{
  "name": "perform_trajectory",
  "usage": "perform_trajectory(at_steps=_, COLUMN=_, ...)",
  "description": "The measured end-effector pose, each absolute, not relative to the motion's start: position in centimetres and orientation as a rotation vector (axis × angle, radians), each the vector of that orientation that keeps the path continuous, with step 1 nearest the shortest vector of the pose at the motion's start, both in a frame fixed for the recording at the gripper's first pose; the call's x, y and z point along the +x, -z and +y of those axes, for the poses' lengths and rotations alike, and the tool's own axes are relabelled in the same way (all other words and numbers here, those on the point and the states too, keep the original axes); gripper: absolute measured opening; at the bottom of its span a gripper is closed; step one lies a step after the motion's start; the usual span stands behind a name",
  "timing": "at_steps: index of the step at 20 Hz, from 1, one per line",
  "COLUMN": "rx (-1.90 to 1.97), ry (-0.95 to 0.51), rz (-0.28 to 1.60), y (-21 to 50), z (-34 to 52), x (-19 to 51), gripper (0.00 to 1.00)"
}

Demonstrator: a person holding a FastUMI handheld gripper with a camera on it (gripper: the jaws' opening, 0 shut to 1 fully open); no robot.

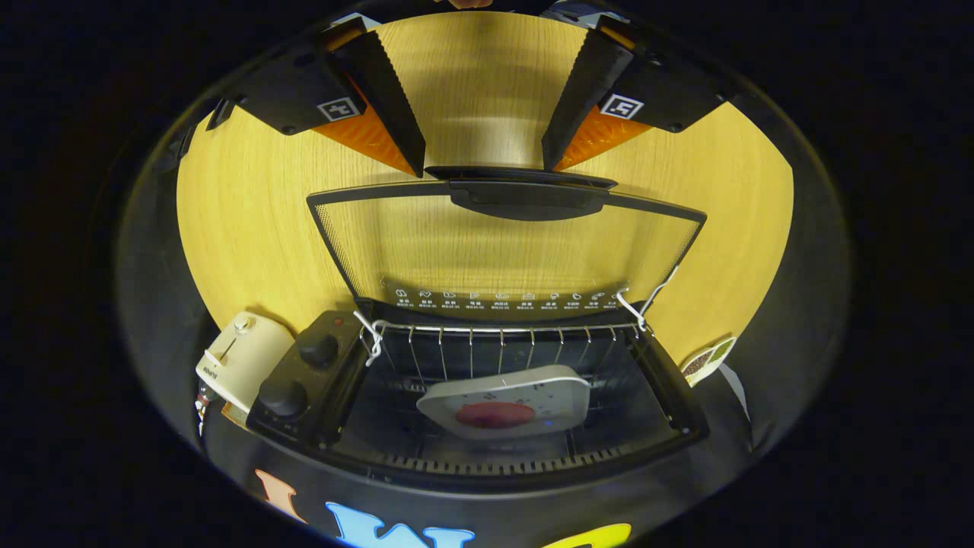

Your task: Open the toaster oven, put the food inside, and close the toaster oven door.

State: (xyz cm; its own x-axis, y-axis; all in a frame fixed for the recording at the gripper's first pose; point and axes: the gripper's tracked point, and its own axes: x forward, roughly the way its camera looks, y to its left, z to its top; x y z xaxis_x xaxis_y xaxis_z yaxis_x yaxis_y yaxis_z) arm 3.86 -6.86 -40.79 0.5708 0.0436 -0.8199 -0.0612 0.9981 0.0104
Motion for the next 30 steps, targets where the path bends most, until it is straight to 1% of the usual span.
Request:
perform_trajectory(at_steps=7, rx=-0.025, ry=-0.123, rz=0.744, y=34.2, z=-6.4, x=5.2, gripper=0.98)
perform_trajectory(at_steps=9, rx=-0.015, ry=-0.126, rz=0.677, y=30.6, z=-6.3, x=5.7, gripper=0.99)
perform_trajectory(at_steps=13, rx=-0.031, ry=-0.140, rz=0.451, y=22.7, z=-7.4, x=6.1, gripper=0.99)
perform_trajectory(at_steps=15, rx=-0.038, ry=-0.131, rz=0.346, y=18.1, z=-7.9, x=5.8, gripper=0.98)
perform_trajectory(at_steps=19, rx=-0.006, ry=-0.112, rz=0.159, y=11.3, z=-10.6, x=4.2, gripper=0.98)
perform_trajectory(at_steps=21, rx=0.001, ry=-0.077, rz=0.083, y=9.0, z=-12.6, x=2.9, gripper=0.98)
perform_trajectory(at_steps=26, rx=0.032, ry=0.012, rz=-0.044, y=6.7, z=-18.5, x=-0.6, gripper=0.98)
perform_trajectory(at_steps=30, rx=0.084, ry=0.096, rz=-0.090, y=6.0, z=-22.5, x=-2.5, gripper=0.98)
